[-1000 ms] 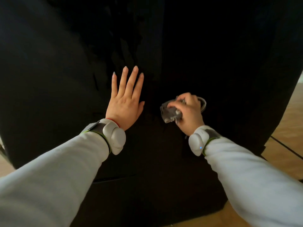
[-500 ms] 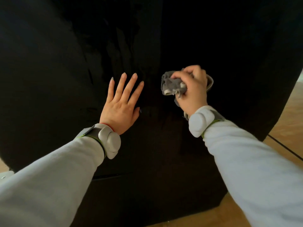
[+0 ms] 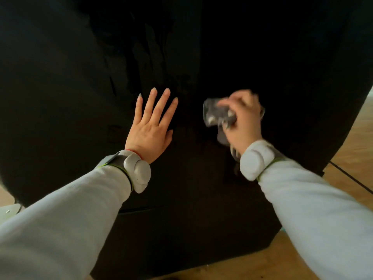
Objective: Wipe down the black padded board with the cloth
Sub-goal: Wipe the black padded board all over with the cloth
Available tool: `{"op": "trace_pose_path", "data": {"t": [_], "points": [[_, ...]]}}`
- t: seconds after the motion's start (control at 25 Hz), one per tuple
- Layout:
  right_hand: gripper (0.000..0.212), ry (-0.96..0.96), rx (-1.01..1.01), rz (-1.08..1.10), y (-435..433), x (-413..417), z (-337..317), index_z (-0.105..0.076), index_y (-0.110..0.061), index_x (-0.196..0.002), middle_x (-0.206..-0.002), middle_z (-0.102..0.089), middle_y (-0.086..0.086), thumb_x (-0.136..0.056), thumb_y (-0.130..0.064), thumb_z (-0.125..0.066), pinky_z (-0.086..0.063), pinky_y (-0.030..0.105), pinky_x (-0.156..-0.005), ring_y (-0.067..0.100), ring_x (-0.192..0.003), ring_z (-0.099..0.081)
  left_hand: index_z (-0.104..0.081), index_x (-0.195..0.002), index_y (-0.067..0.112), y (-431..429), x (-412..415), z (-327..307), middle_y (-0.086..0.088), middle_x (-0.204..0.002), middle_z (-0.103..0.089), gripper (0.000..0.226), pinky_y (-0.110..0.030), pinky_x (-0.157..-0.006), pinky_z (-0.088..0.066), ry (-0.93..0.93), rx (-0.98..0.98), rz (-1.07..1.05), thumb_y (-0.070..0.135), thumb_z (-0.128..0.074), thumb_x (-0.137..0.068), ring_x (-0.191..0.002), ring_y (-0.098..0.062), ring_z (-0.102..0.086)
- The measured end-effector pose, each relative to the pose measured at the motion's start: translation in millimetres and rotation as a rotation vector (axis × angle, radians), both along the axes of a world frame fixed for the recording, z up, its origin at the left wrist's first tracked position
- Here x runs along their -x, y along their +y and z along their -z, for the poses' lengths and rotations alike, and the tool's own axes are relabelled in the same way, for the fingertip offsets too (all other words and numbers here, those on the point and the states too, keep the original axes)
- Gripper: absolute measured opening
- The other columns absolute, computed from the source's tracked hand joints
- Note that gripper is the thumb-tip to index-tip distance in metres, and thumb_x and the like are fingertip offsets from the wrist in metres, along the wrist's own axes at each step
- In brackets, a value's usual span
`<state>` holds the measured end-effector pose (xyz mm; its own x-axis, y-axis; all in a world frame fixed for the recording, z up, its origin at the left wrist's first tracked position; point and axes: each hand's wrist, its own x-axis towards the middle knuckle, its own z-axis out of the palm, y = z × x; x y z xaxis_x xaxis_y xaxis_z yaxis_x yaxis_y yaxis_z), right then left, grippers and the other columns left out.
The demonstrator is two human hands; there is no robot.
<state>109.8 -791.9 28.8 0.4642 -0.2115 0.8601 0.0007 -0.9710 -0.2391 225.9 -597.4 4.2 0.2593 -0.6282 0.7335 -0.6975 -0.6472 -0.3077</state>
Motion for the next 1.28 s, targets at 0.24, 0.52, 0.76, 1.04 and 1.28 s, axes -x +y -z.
{"op": "trace_pose_path", "data": {"t": [0.24,0.52,0.76,1.04,1.28], "points": [[0.031,-0.043,0.007,0.023,0.6,-23.6,-16.6,-0.067,-0.020,-0.098,-0.105,-0.051,0.010,-0.071,-0.015,-0.052,-0.034,0.037,-0.084,0.022,-0.099,-0.041,-0.015,-0.148,0.012,-4.3,-0.3,2.8,-0.015,-0.155,-0.012,0.080,-0.050,-0.113,0.007,0.026,0.019,-0.019,0.025,-0.061,-0.084,-0.142,-0.036,-0.003],[0.035,0.247,0.058,-0.058,-5.5,-11.6,75.9,-0.069,-0.016,-0.094,-0.099,-0.053,0.013,-0.061,-0.006,-0.077,-0.032,0.038,-0.076,0.025,-0.095,-0.038,-0.017,-0.147,0.011,-9.1,7.0,15.4,-0.017,-0.155,-0.012,0.075,-0.054,-0.113,0.002,0.055,0.016,-0.017,0.028,-0.055,-0.084,-0.141,-0.039,-0.004],[0.029,0.256,0.047,-0.087,-5.3,8.4,57.5,-0.070,-0.014,-0.092,-0.098,-0.057,0.013,-0.065,-0.004,-0.064,-0.039,0.046,-0.079,0.030,-0.093,-0.046,-0.018,-0.147,0.011,-1.3,8.5,33.3,-0.015,-0.154,-0.012,0.078,-0.047,-0.114,0.010,0.037,-0.051,-0.010,0.027,-0.061,-0.084,-0.141,-0.036,-0.002],[0.028,-0.050,-0.064,0.041,1.0,-24.1,39.0,-0.067,-0.017,-0.095,-0.104,-0.053,0.012,-0.069,-0.006,-0.064,-0.040,0.043,-0.082,0.027,-0.096,-0.044,-0.016,-0.148,0.012,-1.4,4.4,37.3,-0.015,-0.155,-0.011,0.077,-0.044,-0.113,0.015,0.045,-0.044,-0.008,0.028,-0.057,-0.085,-0.141,-0.036,-0.001],[0.029,0.027,-0.052,0.018,-2.4,-23.5,65.6,-0.066,-0.016,-0.091,-0.103,-0.052,0.013,-0.065,-0.003,-0.068,-0.038,0.042,-0.080,0.026,-0.095,-0.041,-0.018,-0.147,0.011,4.5,9.7,54.7,-0.015,-0.154,-0.014,0.082,-0.050,-0.114,0.002,0.076,-0.085,-0.001,0.025,-0.064,-0.081,-0.142,-0.035,-0.005]]}}
